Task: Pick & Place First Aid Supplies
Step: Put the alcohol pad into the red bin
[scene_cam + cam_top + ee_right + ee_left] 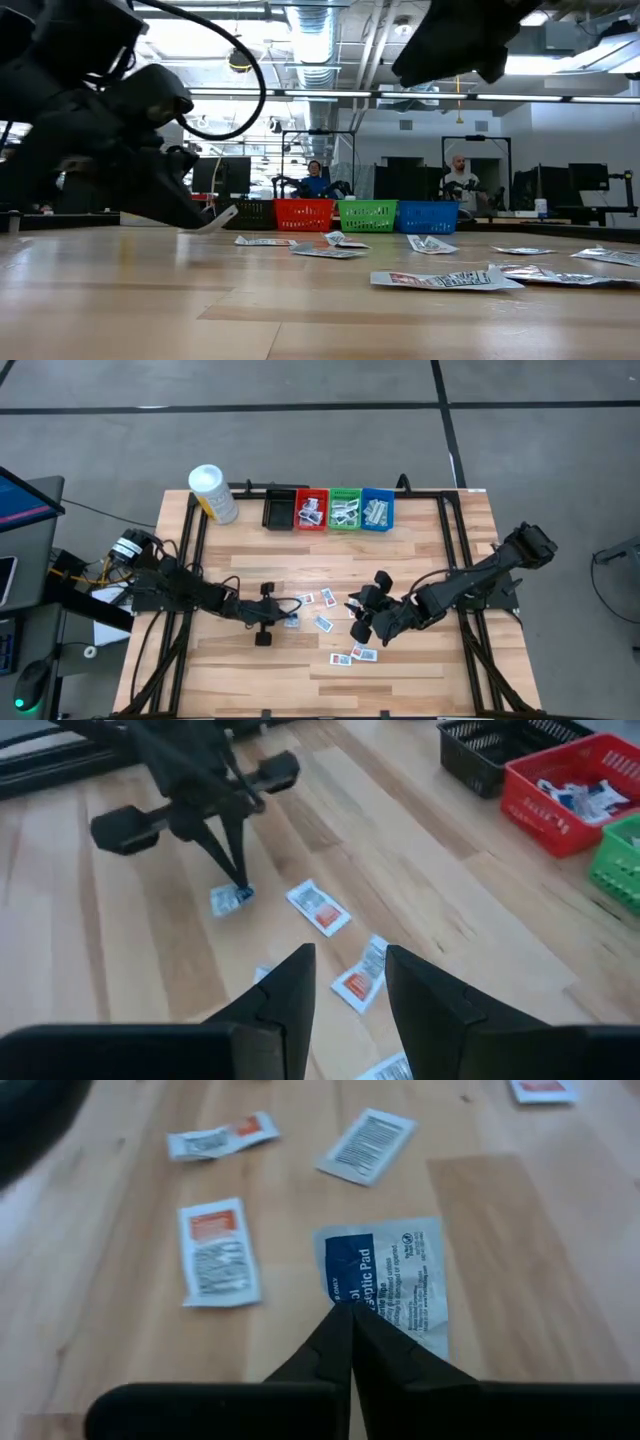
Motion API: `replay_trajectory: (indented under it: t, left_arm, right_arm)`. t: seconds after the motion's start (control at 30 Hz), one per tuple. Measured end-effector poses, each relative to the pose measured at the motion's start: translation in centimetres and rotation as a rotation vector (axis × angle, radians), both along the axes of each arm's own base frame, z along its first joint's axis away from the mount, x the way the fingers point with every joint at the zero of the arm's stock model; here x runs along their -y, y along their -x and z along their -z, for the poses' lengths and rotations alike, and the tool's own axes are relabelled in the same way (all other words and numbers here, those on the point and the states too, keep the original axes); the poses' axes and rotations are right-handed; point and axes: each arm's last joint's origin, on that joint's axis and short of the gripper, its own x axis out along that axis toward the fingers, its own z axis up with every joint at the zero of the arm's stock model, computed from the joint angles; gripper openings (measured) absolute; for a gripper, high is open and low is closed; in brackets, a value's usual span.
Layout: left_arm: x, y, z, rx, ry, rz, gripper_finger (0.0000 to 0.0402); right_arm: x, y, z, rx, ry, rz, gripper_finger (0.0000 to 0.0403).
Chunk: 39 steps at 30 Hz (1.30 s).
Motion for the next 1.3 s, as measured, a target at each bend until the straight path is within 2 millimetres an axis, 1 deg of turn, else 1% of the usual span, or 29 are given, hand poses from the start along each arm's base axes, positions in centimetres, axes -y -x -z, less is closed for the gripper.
replay_trajectory:
  t: [0.07,0.27,0.33,0.4,0.5,0.67,0.93,1.1,1.3]
  left_arm:
    - [-0.4,-0.3,-0.2,0.008,0.003,-0.02,0.0005]
    - [-1.4,-1.8,-1.1,0.049,0.025,-0.076,0.0005]
    - [-2.0,-2.5,-1.5,0.067,0.032,-0.105,0.0005]
    - [-2.6,-3.0,-1.9,0.084,0.036,-0.133,0.0007]
    - [-3.5,-3.7,-2.3,0.099,0.041,-0.169,0.0008]
    - [-5.2,-5.0,-3.1,0.12,0.102,-0.162,0.0006]
    - [-8.4,-7.3,-5.4,0.194,0.07,-0.12,0.0006]
    - [-11.3,-8.4,-6.9,0.243,0.069,-0.172,0.0008]
    - [-15.3,-8.7,-7.9,0.243,0.011,-0.216,0.0006]
  right_arm:
    - [-0.3,-0.5,0.8,-0.011,0.005,-0.002,0.0118]
    - [-1.4,-2.1,5.0,-0.092,0.02,-0.012,0.0118]
    - [-1.3,-2.4,5.9,-0.102,-0.005,0.027,0.0118]
    - [-0.8,-2.3,6.4,-0.126,-0.02,0.076,0.0118]
    - [0.0,-2.1,6.3,-0.14,-0.003,0.126,0.0118]
    - [0.9,-2.0,5.3,-0.165,0.07,0.102,0.0118]
    - [2.6,-2.5,5.2,-0.2,0.126,0.103,0.0118]
    - [4.0,-2.5,5.1,-0.241,0.137,0.14,0.0118]
    - [5.9,-2.4,4.5,-0.284,0.172,0.156,0.0118]
